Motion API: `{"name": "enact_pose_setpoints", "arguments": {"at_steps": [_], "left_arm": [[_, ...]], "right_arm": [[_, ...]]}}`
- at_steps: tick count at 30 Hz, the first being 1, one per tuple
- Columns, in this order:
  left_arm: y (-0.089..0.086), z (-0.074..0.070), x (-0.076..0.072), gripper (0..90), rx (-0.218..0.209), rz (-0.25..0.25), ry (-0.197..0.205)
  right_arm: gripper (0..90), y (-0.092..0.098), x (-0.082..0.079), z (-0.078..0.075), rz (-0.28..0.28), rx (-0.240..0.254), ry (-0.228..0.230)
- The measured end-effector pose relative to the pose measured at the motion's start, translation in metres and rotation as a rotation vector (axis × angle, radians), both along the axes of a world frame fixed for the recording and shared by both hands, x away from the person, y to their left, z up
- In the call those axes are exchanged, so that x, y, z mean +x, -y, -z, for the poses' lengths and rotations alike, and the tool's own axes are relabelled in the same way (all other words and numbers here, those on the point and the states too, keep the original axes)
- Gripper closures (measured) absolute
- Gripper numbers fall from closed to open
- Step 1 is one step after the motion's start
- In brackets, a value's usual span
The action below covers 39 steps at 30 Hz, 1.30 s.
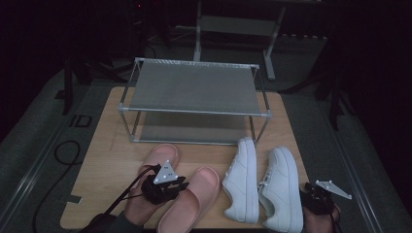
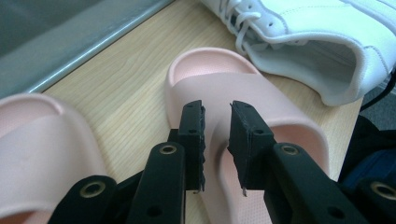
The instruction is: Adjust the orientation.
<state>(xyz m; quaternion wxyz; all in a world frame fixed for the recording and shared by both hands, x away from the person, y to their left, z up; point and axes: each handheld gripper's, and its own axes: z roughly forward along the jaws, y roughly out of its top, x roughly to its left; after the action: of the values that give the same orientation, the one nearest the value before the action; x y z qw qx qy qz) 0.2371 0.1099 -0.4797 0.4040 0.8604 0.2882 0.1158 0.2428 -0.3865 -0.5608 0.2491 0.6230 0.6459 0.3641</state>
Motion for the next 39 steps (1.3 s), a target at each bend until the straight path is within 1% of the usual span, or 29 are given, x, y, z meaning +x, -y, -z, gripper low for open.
{"name": "enact_pose_setpoints", "arguments": {"at_steps": [6,8,9,12,16,20,25,28,32,36,39], "left_arm": [[0.008,-0.004,0.002,74.7,-0.017,0.027,0.002],[0.012,-0.005,0.002,74.8,-0.011,0.038,0.005],[0.013,-0.005,0.002,74.7,-0.016,0.048,0.009],[0.016,-0.005,0.003,74.9,-0.016,0.054,0.005],[0.020,-0.007,0.004,74.9,-0.027,0.068,0.010],[0.025,-0.007,0.005,74.9,-0.024,0.084,0.008],[0.032,-0.004,0.004,76.6,-0.017,0.109,-0.003],[0.036,-0.003,0.005,78.8,-0.026,0.121,-0.013],[0.042,-0.001,0.005,82.0,-0.025,0.142,-0.025],[0.050,0.001,0.005,83.9,-0.024,0.168,-0.045],[0.058,0.003,0.002,83.9,-0.017,0.197,-0.060]], "right_arm": [[41.0,0.000,0.000,0.000,0.000,0.000,0.000],[40.9,0.000,0.000,0.000,0.000,0.000,0.000],[40.9,0.000,0.000,0.000,0.000,0.000,0.000],[41.0,0.000,0.000,0.000,0.001,0.001,0.000],[40.7,0.000,0.000,0.000,0.000,0.003,0.001],[40.7,0.000,0.001,0.000,0.001,0.001,-0.003],[40.7,0.000,0.001,0.000,0.001,0.001,-0.003],[40.7,0.000,0.001,0.000,0.001,0.001,-0.003],[40.7,0.000,0.001,0.000,0.000,0.001,-0.003],[40.7,0.000,0.001,0.000,0.001,0.001,-0.003],[40.7,0.000,0.001,0.000,0.001,0.001,-0.003]]}}
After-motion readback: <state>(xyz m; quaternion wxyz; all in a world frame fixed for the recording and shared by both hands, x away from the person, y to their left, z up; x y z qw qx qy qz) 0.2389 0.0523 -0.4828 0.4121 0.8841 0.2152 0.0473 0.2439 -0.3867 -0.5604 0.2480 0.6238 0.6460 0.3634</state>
